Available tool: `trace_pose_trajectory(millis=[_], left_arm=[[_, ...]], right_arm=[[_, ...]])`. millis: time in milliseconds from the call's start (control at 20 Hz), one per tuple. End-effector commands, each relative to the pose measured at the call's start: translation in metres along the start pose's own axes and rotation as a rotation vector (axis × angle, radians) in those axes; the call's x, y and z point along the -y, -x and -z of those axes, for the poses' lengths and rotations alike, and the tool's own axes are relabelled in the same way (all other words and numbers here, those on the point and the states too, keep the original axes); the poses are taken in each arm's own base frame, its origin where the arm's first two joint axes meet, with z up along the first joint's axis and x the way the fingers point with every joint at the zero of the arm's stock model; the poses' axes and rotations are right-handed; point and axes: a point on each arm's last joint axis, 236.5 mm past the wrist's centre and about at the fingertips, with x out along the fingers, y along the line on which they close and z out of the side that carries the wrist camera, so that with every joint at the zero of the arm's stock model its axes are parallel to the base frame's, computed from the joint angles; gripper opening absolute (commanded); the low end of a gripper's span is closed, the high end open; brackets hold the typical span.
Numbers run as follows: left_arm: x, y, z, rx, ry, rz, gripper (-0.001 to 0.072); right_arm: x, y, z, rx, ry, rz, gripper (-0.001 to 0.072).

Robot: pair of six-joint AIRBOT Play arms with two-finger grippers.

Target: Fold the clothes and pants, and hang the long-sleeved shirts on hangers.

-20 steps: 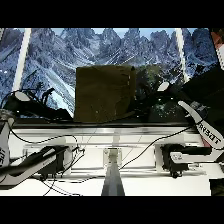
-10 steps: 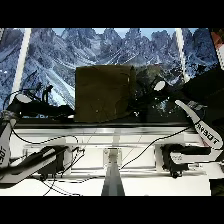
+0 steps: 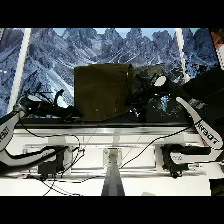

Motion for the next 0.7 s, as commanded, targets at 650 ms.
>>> trace_pose_trajectory(millis=[650], left_arm=[[0.006, -0.008, -0.037, 0.137, -0.009, 0.037, 0.004]], right_arm=[[0.013, -0.005, -0.01, 0.026, -0.107, 0.088, 0.045]])
